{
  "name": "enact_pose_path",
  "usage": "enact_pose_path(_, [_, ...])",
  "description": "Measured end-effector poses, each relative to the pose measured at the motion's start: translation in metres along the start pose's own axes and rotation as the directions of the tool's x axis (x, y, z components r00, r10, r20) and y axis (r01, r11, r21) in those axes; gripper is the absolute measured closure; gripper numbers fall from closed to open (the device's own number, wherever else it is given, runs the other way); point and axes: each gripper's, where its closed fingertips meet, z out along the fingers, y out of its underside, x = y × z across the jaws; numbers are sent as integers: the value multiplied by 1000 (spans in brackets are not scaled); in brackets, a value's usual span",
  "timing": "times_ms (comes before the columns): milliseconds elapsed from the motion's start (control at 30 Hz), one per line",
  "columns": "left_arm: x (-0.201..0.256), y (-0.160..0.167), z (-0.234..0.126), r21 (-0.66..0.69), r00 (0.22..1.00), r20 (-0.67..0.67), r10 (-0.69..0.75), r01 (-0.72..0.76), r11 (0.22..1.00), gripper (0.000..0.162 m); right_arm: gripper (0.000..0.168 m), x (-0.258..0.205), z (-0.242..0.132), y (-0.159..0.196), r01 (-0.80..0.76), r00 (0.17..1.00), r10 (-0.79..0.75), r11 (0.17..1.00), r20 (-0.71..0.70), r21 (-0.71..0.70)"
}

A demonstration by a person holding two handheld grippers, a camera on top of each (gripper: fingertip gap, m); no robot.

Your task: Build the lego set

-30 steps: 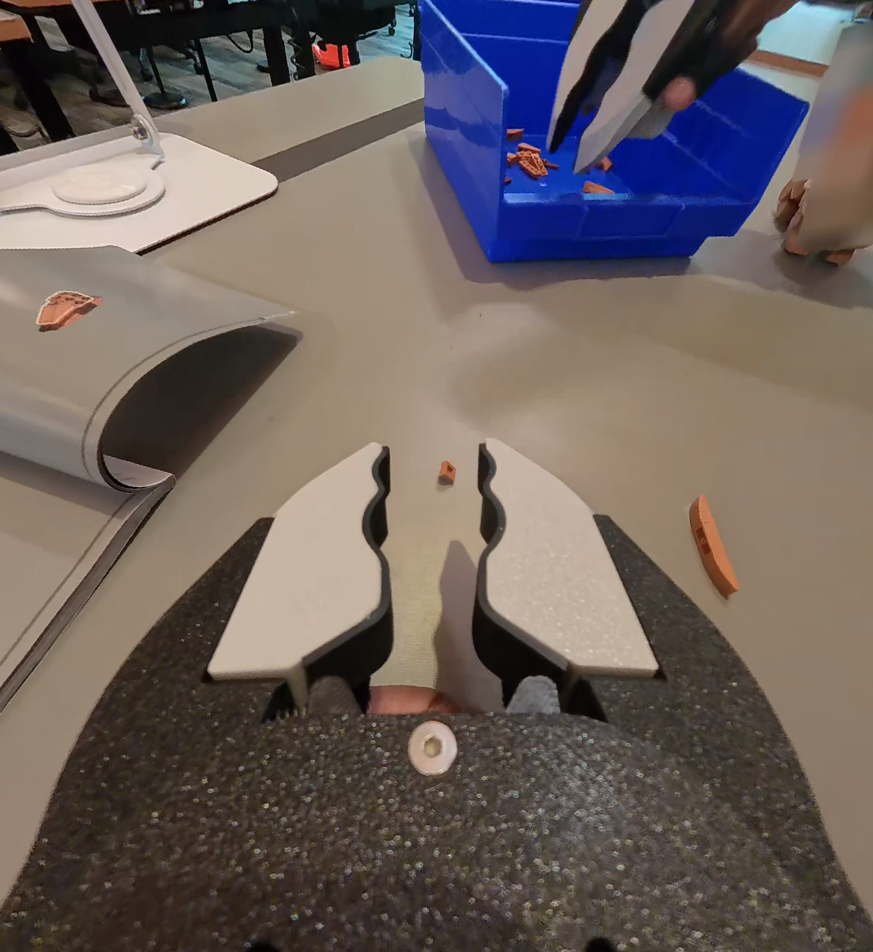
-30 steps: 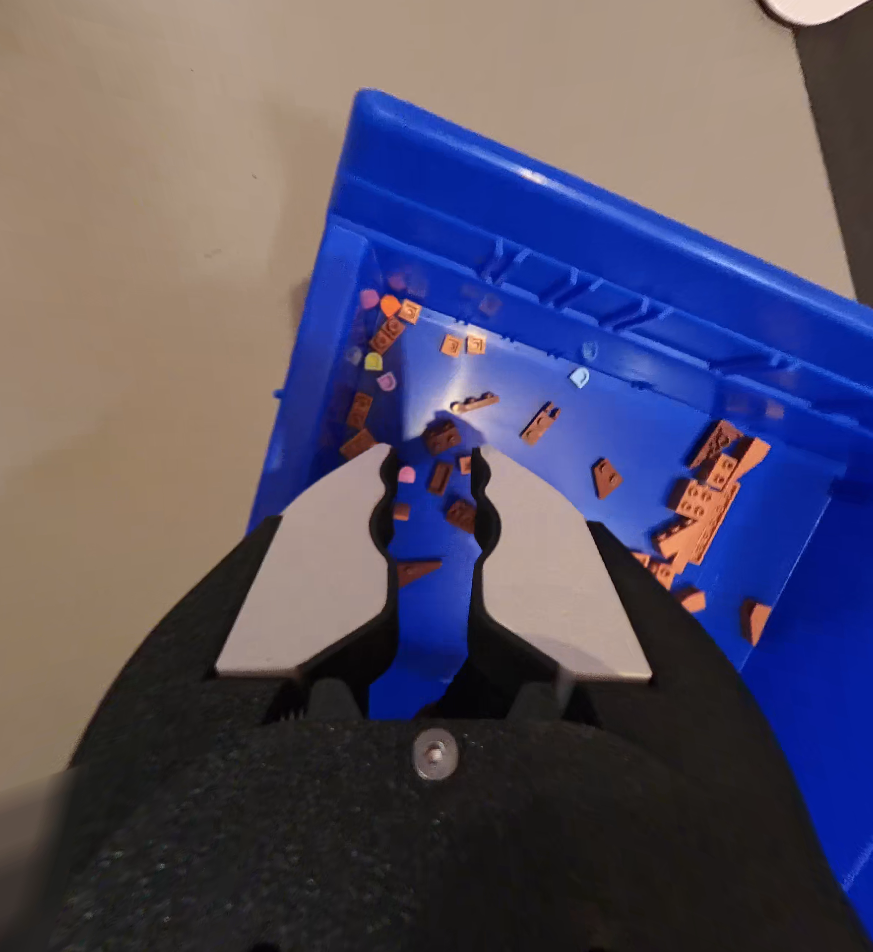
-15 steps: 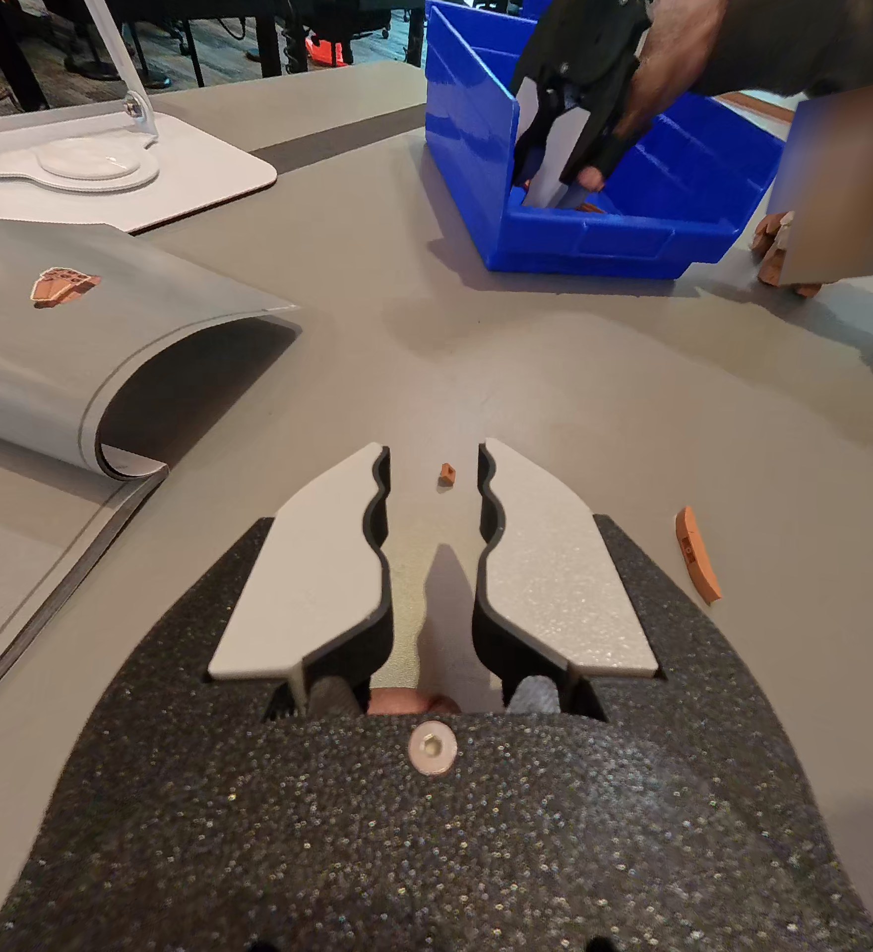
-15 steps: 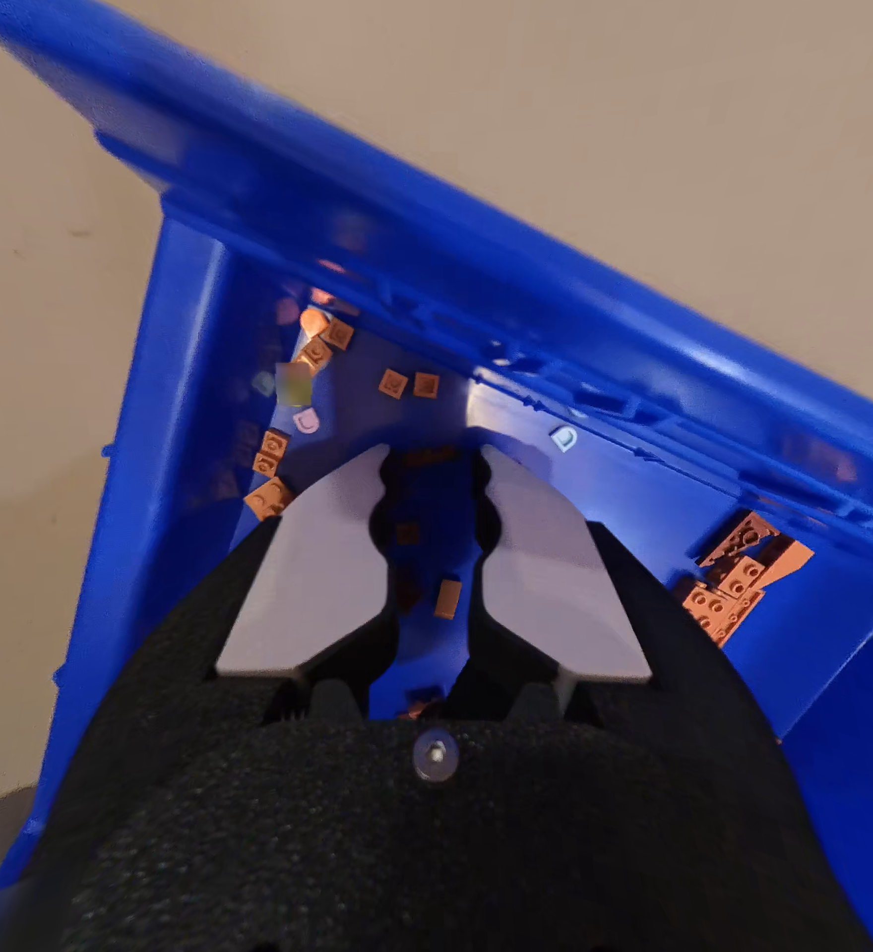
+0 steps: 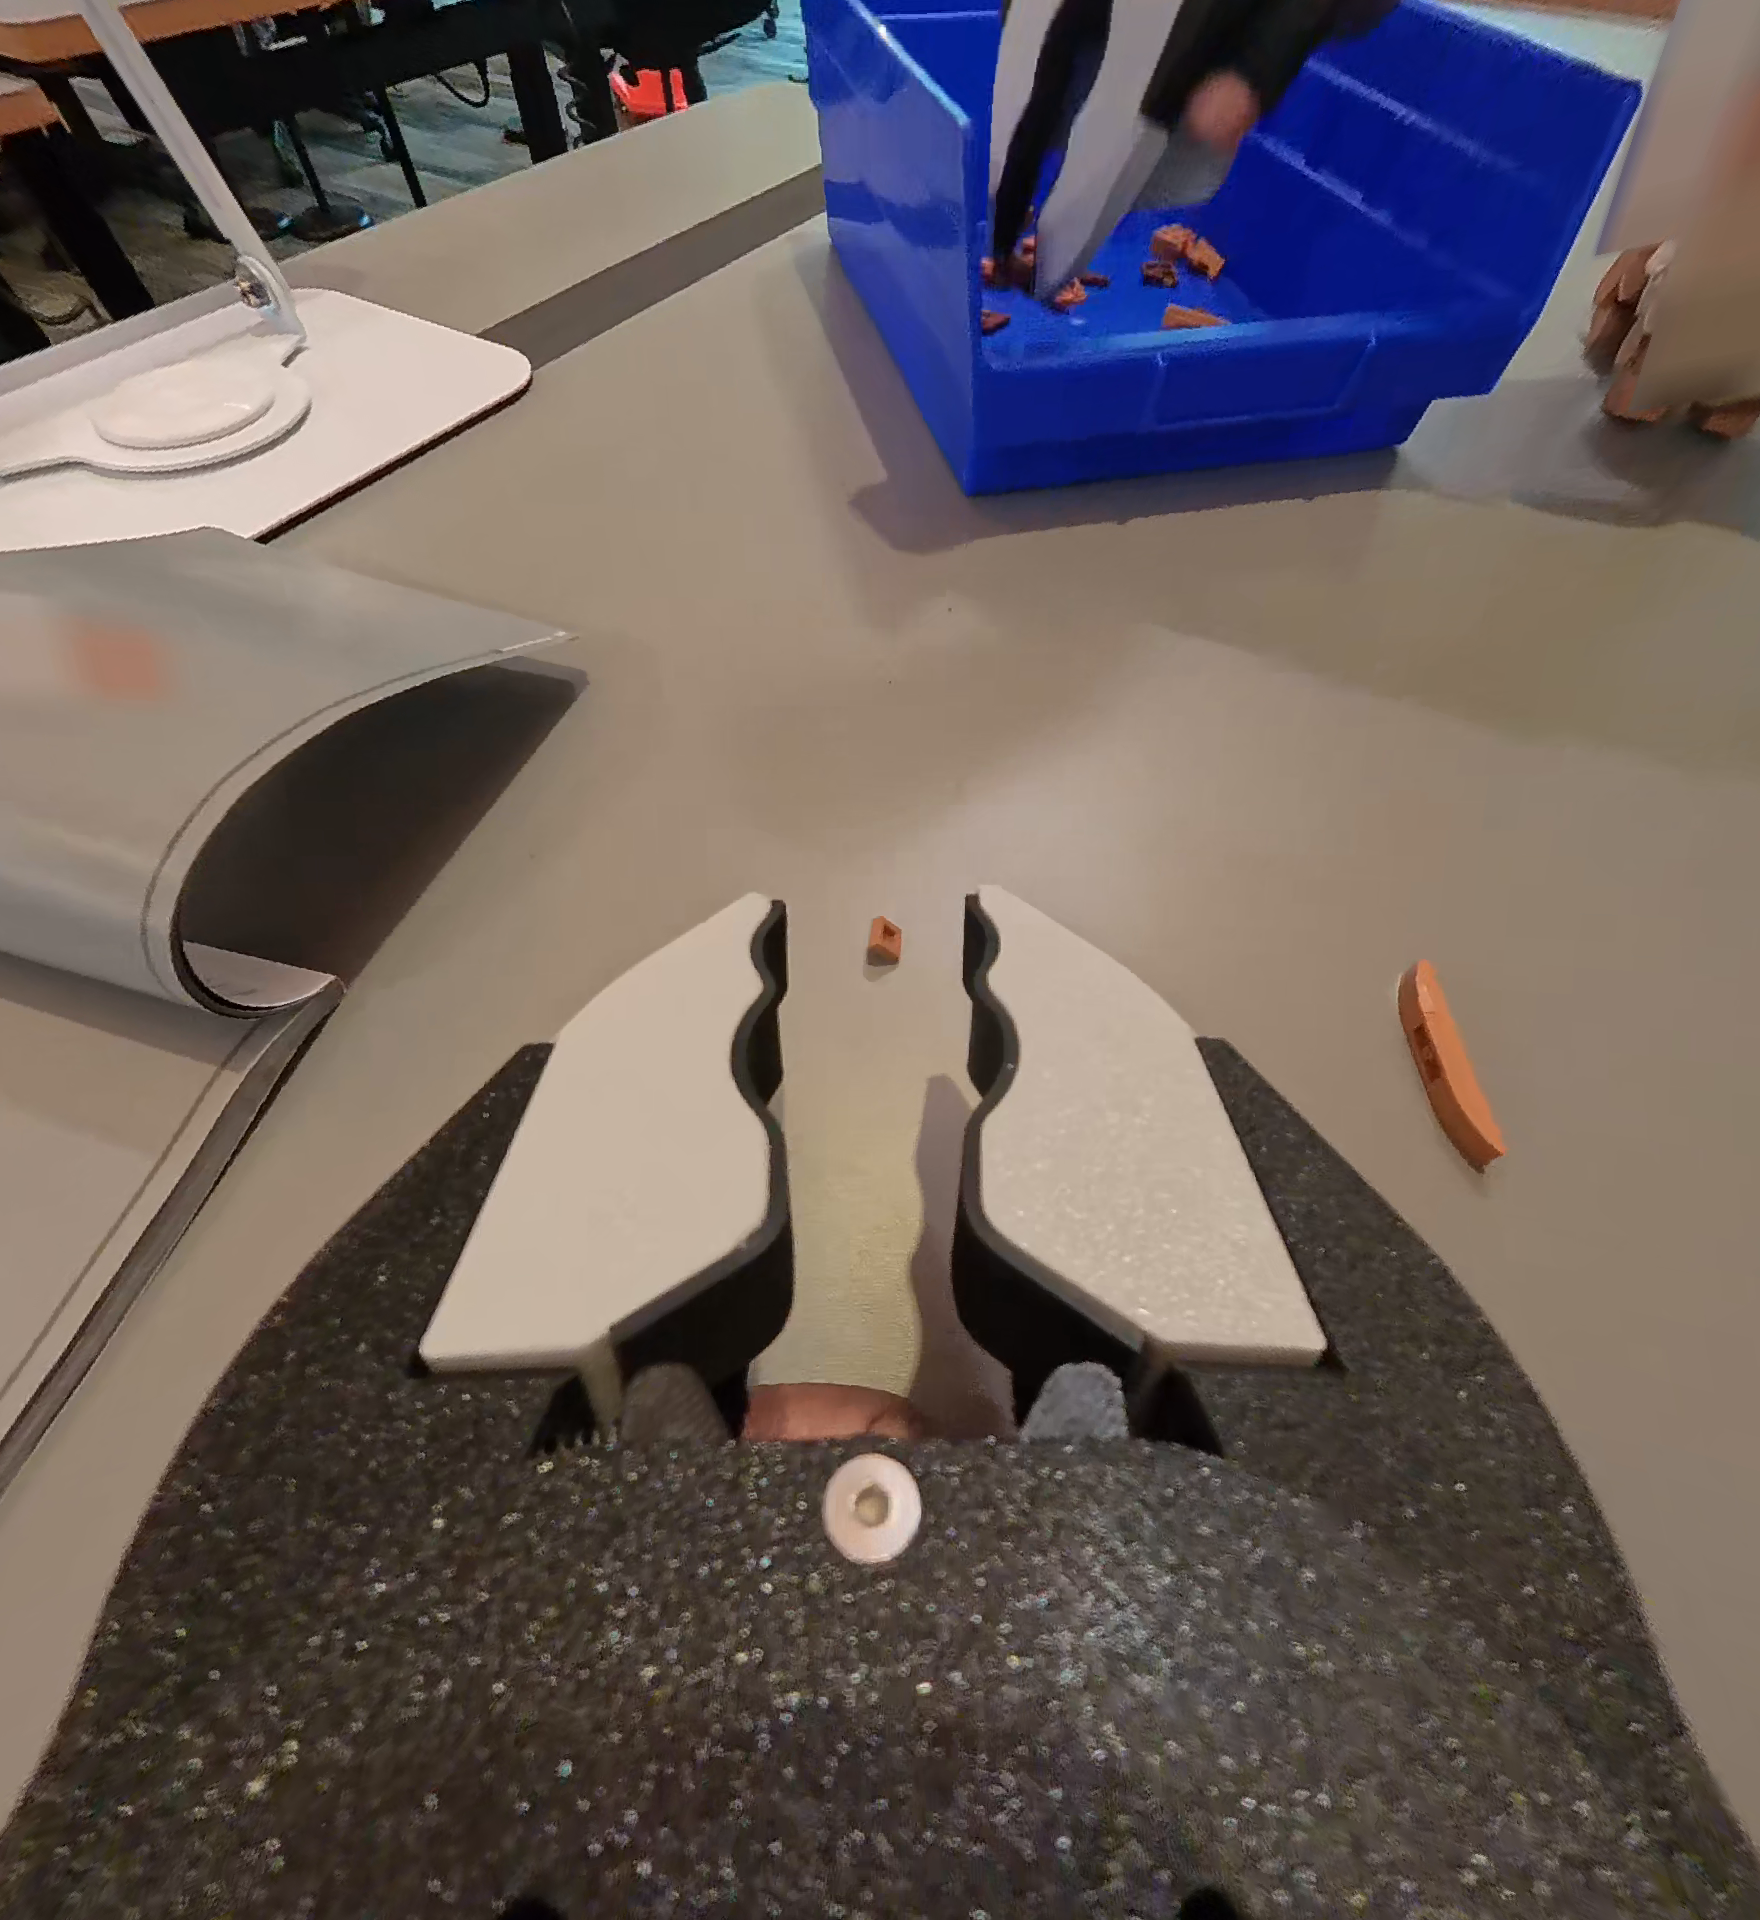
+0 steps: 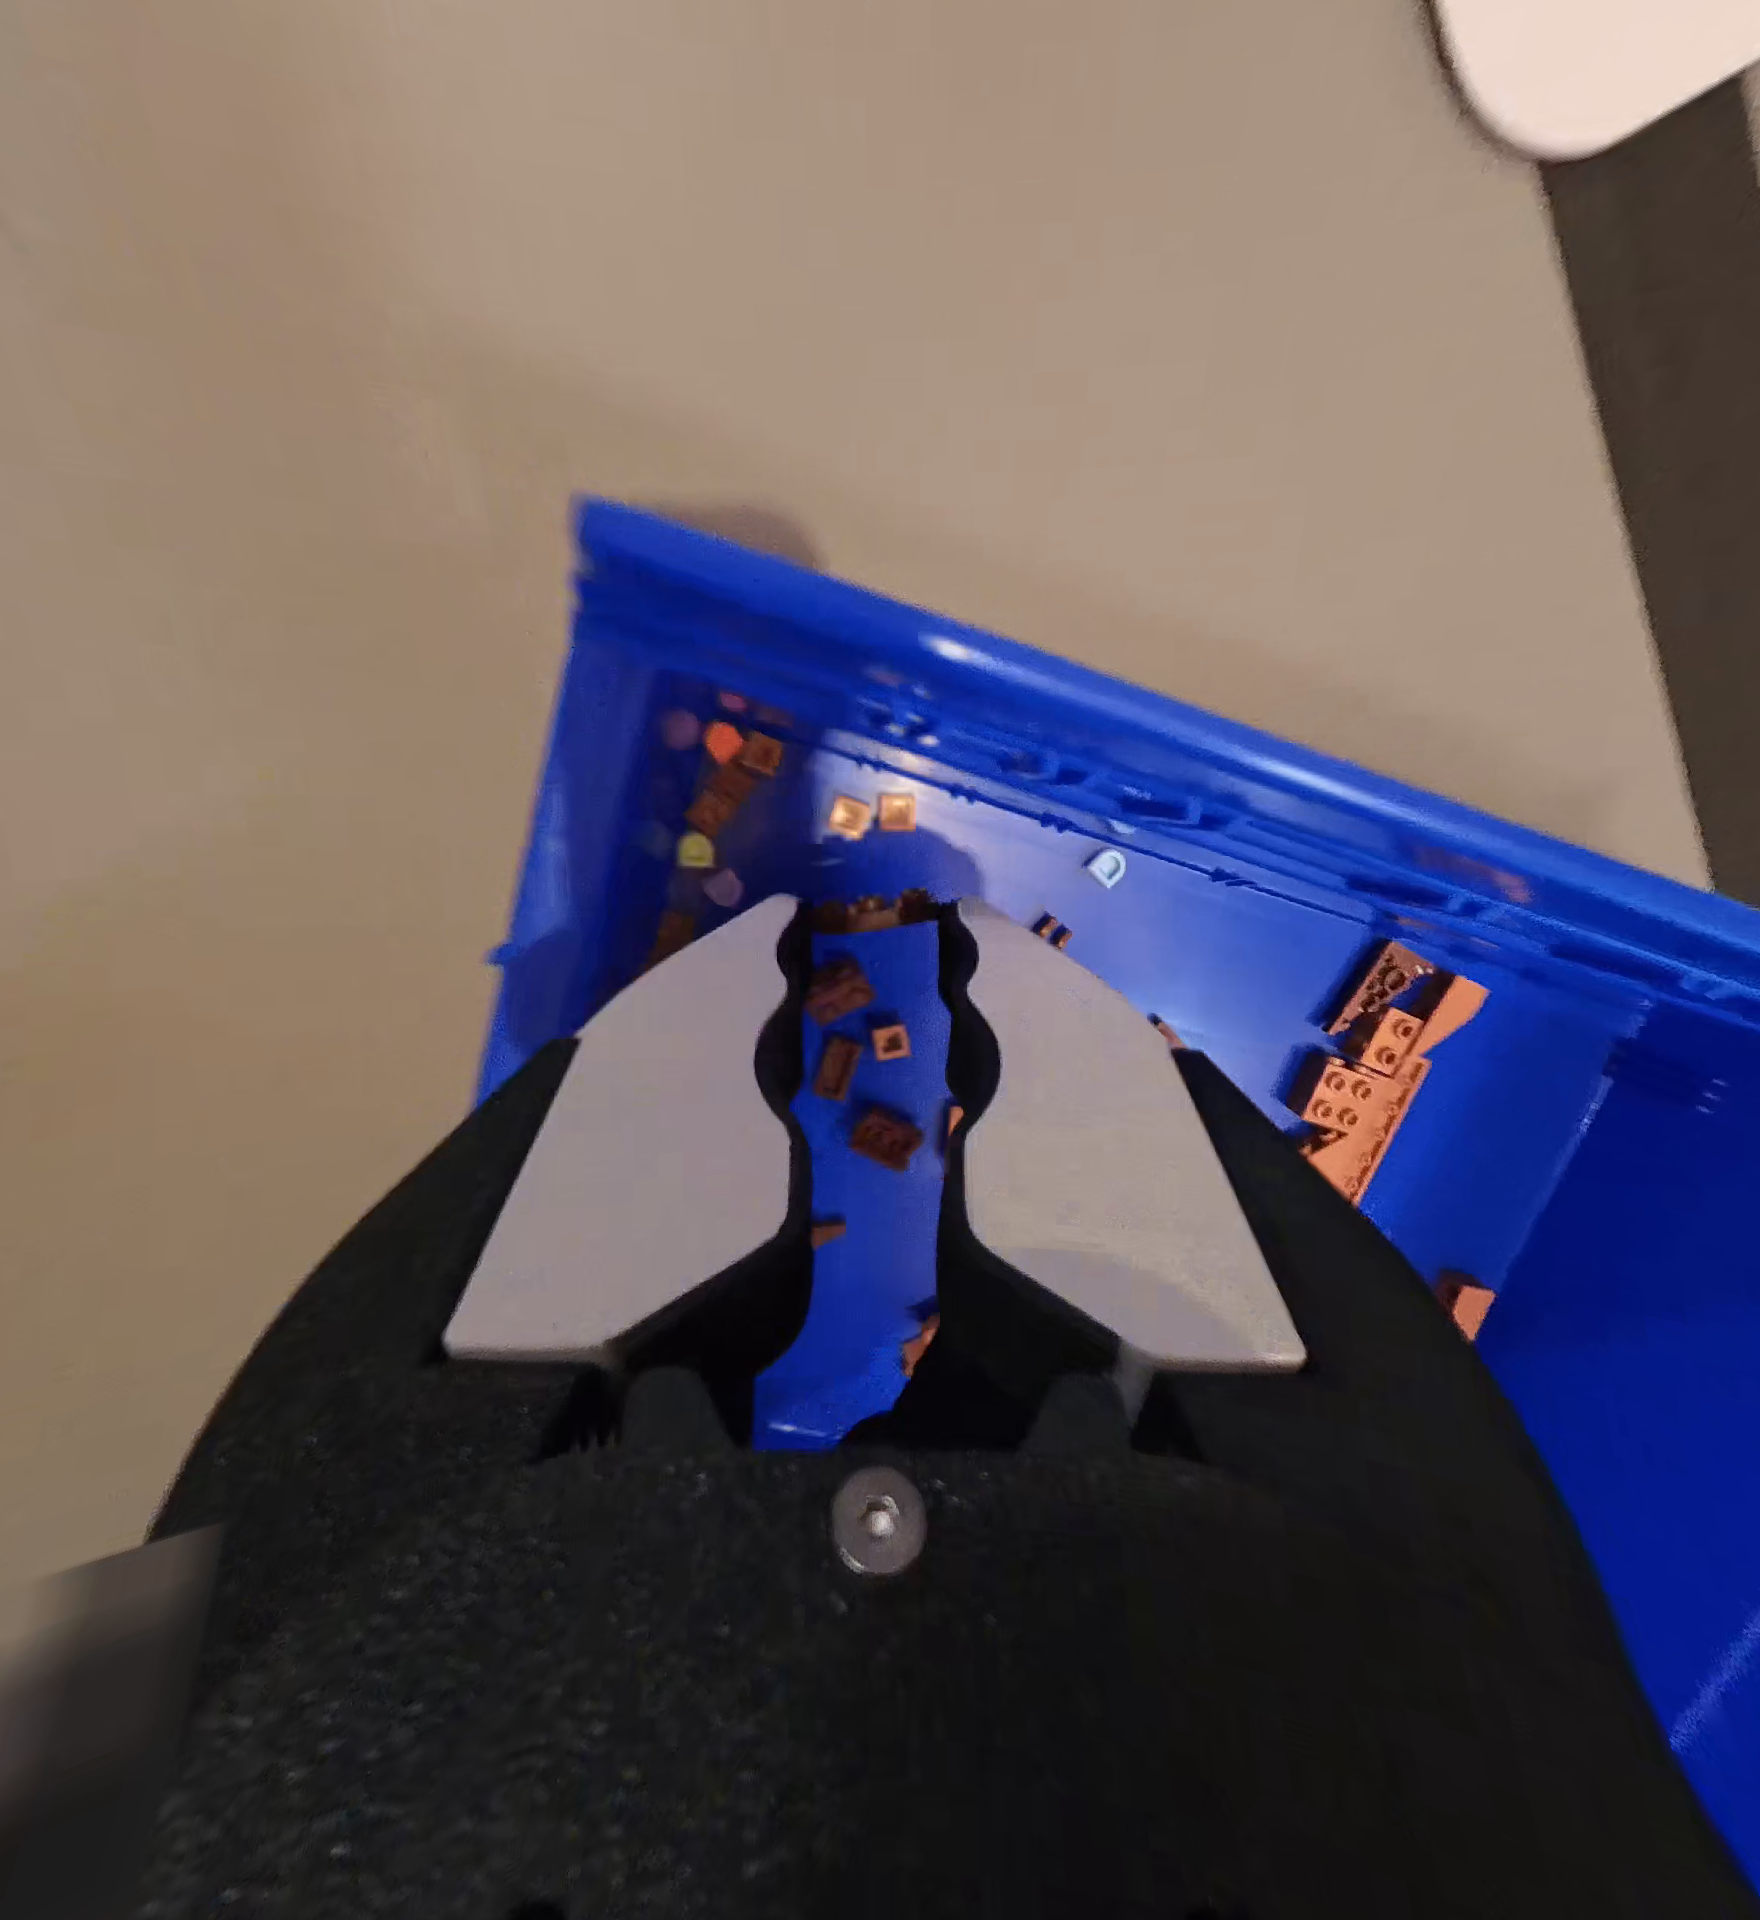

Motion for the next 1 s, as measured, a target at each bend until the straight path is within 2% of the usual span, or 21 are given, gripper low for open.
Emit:
enact_pose_path(100, [1, 1, 0, -8, 1000, 4, 9, -9, 1000, 129, 145, -23, -25, -20, -49, 998, 50, 998, -31, 29])
enact_pose_path(233, [1, 1, 1, -14, 1000, 4, -3, 4, 1000, 130, 145, -94, -41, -59, -114, 993, 108, 983, 48, 146])
enact_pose_path(333, [0, 2, 0, -18, 1000, 5, -12, 12, 1000, 130, 145, -156, -38, -84, -113, 991, 90, 957, 95, 267])
enact_pose_path(433, [2, 1, -1, -20, 1000, 1, -20, 20, 1000, 130, 145, -192, -22, -108, -90, 995, 64, 910, 78, 405])
enact_pose_path(567, [7, 3, 1, -28, 1000, -4, 2, -2, 1000, 130, 145, -210, 16, -128, -177, 981, 116, 858, 154, 483])
enact_pose_path(700, [6, 2, 1, -22, 1000, -5, 0, 0, 1000, 130, 145, -207, 47, -126, -197, 980, 164, 858, 110, 474])
enact_pose_path(1000, [4, 1, 0, -13, 999, -23, -34, 33, 999, 130, 144, -206, 53, -123, -270, 962, 208, 810, 176, 521])
